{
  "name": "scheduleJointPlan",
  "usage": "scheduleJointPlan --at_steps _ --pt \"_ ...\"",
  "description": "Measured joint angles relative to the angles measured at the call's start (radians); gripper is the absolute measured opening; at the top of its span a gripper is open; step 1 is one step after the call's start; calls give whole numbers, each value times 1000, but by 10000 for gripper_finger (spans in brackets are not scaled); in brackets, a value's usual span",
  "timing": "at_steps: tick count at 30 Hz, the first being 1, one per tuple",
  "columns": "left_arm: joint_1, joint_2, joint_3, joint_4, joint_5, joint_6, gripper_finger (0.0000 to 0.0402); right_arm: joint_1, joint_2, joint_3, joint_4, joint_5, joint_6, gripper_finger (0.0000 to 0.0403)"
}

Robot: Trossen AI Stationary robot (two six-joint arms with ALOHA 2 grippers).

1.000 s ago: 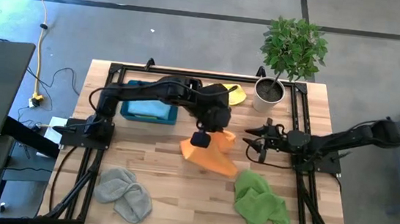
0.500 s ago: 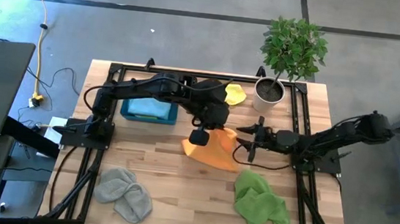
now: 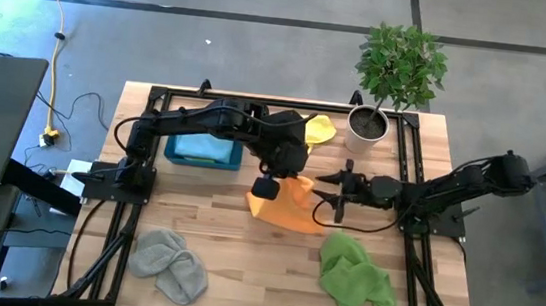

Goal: Fold microfiber towels
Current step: Fold the orange microfiber cloth

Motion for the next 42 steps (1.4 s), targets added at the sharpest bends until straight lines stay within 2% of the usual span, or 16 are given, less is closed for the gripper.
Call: scheduleJointPlan --at_steps 4,12,23,29,33,39,42 --pt "0 0 0 9 0 2 0 0 18 0 3 -19 80 178" --pt "-10 0 0 24 0 2 0 0 74 1 53 -3 80 178" --pt "-12 -40 -1 73 -27 4 0 0 228 2 99 -10 107 178" --pt "-16 -63 0 85 -43 11 0 0 296 2 211 -11 81 177" --pt "-16 -68 -1 84 -46 14 0 0 332 11 250 -10 45 143" --pt "-23 -68 0 69 -45 11 0 0 366 55 238 -10 0 26" --pt "-26 -68 0 8 -45 -9 0 0 349 59 225 -9 -22 11"
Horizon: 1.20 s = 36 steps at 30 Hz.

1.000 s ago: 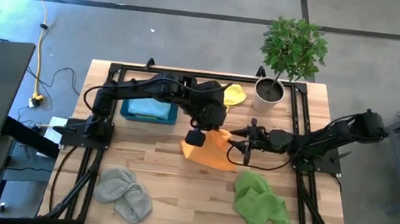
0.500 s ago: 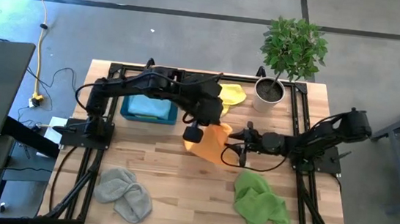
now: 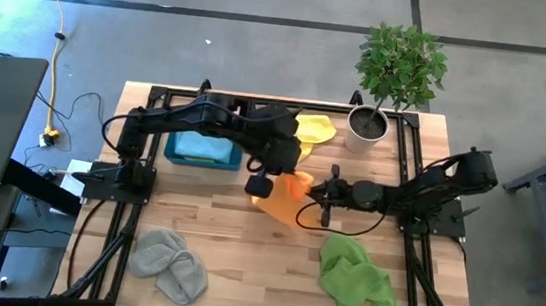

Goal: Fold microfiber towels
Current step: Fold the orange microfiber cloth

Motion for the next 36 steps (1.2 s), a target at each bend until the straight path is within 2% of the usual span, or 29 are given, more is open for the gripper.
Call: scheduleJointPlan --at_steps 7,17,21,25,30,33,36 --pt "0 2 -23 -146 0 -46 0 0 -115 -3 -118 47 -2 3" --pt "10 41 -23 -186 -16 -60 0 20 -314 0 -409 54 186 1" --pt "10 83 -23 -169 -15 -44 0 70 -359 1 -530 50 293 0" --pt "10 133 -23 -139 -2 -28 0 132 -383 1 -665 35 467 0" --pt "9 211 -23 -120 64 13 0 217 -420 12 -876 19 685 0" --pt "9 270 -23 -107 111 27 0 261 -427 56 -1008 19 767 0" --pt "5 332 -23 -70 112 28 0 296 -427 122 -1155 24 804 0"
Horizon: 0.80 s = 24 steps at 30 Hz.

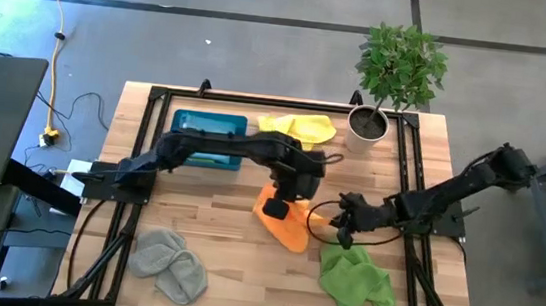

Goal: Fold microfiber towels
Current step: Fold the orange microfiber cloth

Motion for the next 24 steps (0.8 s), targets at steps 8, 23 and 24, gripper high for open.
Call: scheduleJointPlan --at_steps 8,23,24 --pt "-5 120 0 76 -6 20 0 59 15 184 -363 35 32 0" --pt "-18 122 0 25 -202 46 95 70 28 213 -420 35 31 0" --pt "-23 122 0 22 -235 49 107 70 28 213 -420 35 31 0"
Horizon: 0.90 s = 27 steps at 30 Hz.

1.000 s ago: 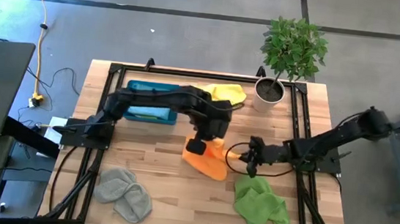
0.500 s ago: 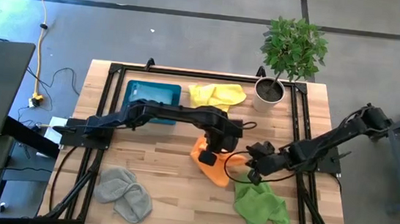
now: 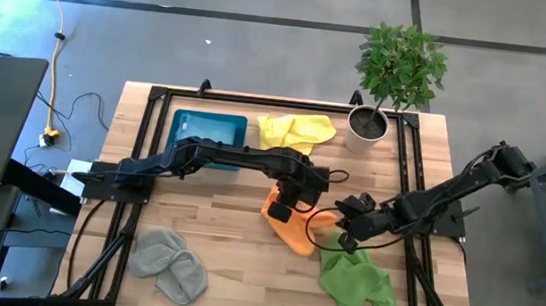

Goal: Fold microfiber towels
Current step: Fold the orange microfiber cloth

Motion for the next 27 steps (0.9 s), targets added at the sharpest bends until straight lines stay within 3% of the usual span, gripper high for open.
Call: scheduleJointPlan --at_steps 5,11,17,24,27 --pt "-27 0 0 -19 -144 17 150 0 0 0 -1 0 0 0" --pt "-56 0 0 26 -214 15 157 0 0 0 -33 23 -27 0" --pt "-61 0 0 96 -180 13 158 0 0 0 -63 30 -27 0" --pt "-70 0 0 194 -38 11 156 0 0 -1 -67 42 -38 0" --pt "-81 17 2 241 -54 26 157 0 0 -1 -66 49 -35 0"
